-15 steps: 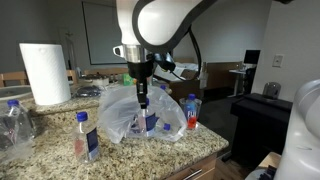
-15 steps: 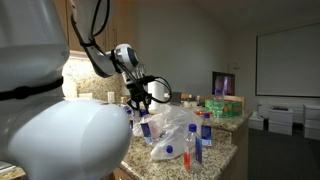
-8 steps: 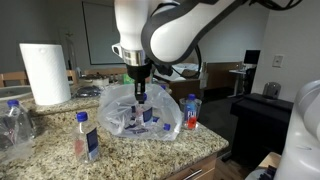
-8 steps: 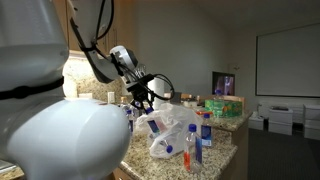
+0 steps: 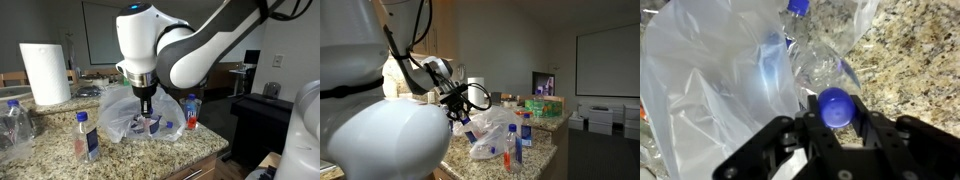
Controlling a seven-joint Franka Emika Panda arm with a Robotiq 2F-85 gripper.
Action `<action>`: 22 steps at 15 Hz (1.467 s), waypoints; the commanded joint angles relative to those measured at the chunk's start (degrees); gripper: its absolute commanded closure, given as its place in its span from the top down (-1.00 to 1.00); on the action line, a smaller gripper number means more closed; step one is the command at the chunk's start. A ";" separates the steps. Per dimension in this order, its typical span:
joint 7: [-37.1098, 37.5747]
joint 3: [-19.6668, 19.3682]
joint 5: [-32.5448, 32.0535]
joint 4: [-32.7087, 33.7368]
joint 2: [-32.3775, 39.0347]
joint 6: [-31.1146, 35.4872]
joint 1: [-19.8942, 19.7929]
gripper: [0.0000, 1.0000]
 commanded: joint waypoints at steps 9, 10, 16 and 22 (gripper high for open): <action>25.66 5.66 -25.13 -11.29 -4.30 5.96 -1.10 -0.78; 27.68 5.64 -27.29 -11.73 -3.86 5.75 -0.94 -0.78; 40.46 4.64 -38.60 -10.66 0.17 5.24 -0.31 -0.78; 52.85 1.41 -50.16 -9.40 3.29 5.39 0.40 -0.78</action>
